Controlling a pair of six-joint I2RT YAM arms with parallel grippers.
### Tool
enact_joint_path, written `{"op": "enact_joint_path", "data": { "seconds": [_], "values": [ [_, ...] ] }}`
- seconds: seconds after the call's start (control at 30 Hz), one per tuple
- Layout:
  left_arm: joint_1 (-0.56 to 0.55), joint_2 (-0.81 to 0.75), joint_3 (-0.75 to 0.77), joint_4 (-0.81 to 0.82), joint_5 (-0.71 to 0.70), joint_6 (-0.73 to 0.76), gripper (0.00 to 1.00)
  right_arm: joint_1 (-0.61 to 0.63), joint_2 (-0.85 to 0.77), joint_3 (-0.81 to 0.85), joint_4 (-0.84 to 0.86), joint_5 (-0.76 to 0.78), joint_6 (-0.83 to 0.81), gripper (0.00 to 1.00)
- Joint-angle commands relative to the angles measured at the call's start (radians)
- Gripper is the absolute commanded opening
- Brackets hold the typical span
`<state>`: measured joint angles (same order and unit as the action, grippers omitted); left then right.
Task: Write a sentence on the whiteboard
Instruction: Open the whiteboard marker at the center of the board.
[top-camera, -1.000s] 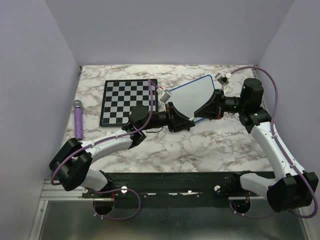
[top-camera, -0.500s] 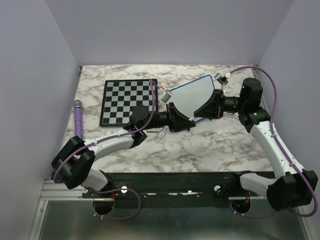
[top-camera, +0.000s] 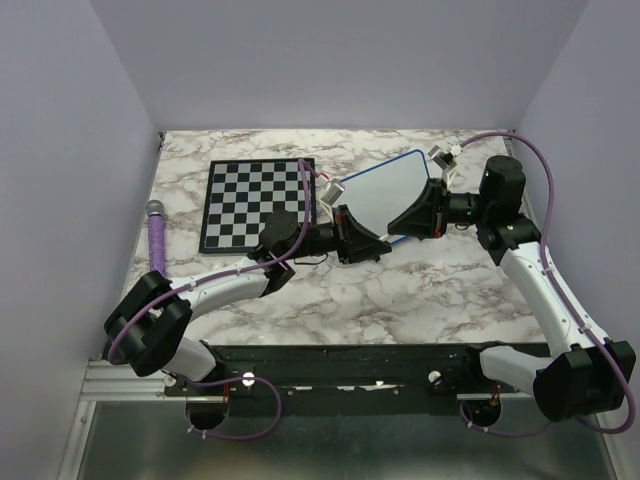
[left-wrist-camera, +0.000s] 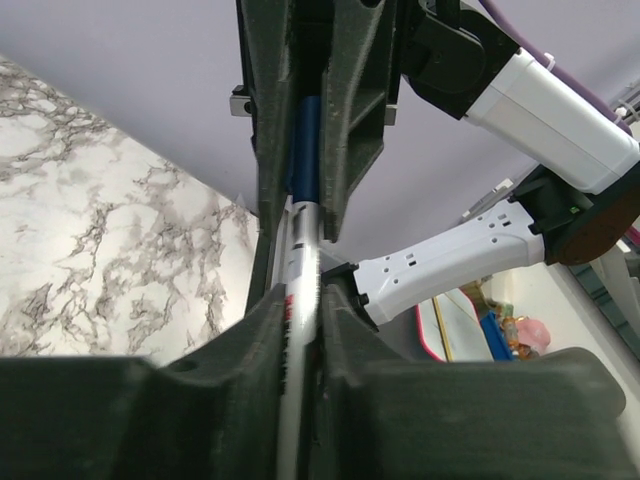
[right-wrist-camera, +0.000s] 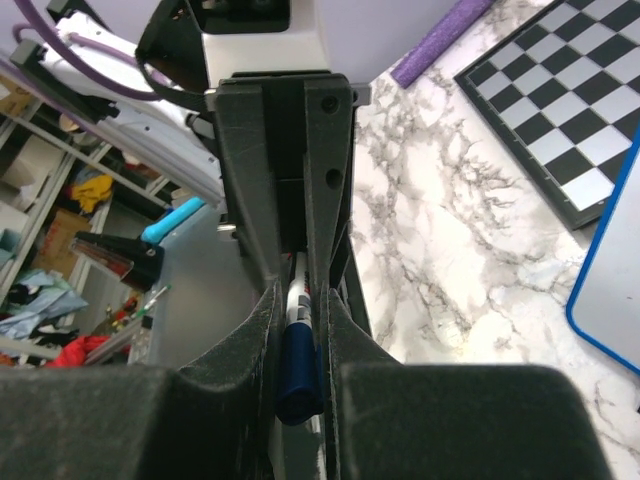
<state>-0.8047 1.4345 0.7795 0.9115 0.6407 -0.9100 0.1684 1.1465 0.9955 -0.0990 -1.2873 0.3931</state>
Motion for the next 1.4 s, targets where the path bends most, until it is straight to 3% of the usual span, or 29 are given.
{"op": "enact_joint_path", "data": {
  "seconds": [0.0, 0.13, 0.27, 0.53, 0.57, 0.63, 0.67, 0.77, 0.9, 1.13, 1.17, 1.23, 1.33, 1.37],
  "values": [
    [-0.004, 0.006, 0.001, 0.058, 0.03, -0.007, 0.21, 0.002, 0.004, 0.009, 0.022, 0.028, 0.003, 0.01],
    [-0.004, 0.006, 0.0, 0.056, 0.034, -0.006, 0.21, 0.002, 0.001, 0.009, 0.022, 0.029, 0.003, 0.01],
    [-0.002, 0.004, -0.002, 0.059, 0.043, -0.004, 0.0, 0.0, 0.001, 0.009, 0.025, 0.029, 0.003, 0.01],
    [0.002, -0.019, -0.011, 0.05, 0.033, 0.006, 0.0, -0.001, -0.001, 0.009, 0.022, 0.028, -0.005, 0.01],
    [0.005, -0.019, -0.008, 0.034, 0.036, 0.006, 0.02, -0.001, -0.002, 0.011, 0.022, 0.028, -0.007, 0.0],
    [0.007, -0.019, -0.006, 0.032, 0.042, -0.001, 0.26, -0.001, -0.004, 0.011, 0.021, 0.025, -0.008, 0.01],
    [0.007, -0.019, -0.006, 0.029, 0.042, -0.001, 0.43, -0.003, -0.004, 0.011, 0.021, 0.026, -0.01, 0.01],
    [0.009, -0.017, -0.006, 0.029, 0.04, -0.004, 0.52, -0.001, -0.007, 0.008, 0.021, 0.028, -0.011, 0.0],
    [0.009, -0.017, -0.003, 0.033, 0.045, -0.006, 0.53, -0.001, -0.008, 0.009, 0.021, 0.029, -0.011, 0.01],
    [0.009, -0.003, 0.0, 0.043, 0.059, -0.015, 0.41, -0.001, -0.002, 0.009, 0.024, 0.026, -0.007, 0.0],
    [0.009, 0.0, 0.0, 0.052, 0.06, -0.02, 0.31, -0.001, -0.002, 0.009, 0.024, 0.028, -0.008, 0.0],
    [0.009, 0.003, 0.0, 0.062, 0.066, -0.026, 0.26, -0.003, -0.005, 0.008, 0.024, 0.028, -0.007, 0.0],
    [0.012, 0.006, -0.005, 0.076, 0.066, -0.03, 0.01, -0.001, -0.004, 0.005, 0.024, 0.029, -0.007, 0.0],
    [0.01, 0.004, -0.006, 0.085, 0.07, -0.03, 0.0, -0.003, -0.004, 0.005, 0.022, 0.028, -0.007, 0.01]
  ]
}}
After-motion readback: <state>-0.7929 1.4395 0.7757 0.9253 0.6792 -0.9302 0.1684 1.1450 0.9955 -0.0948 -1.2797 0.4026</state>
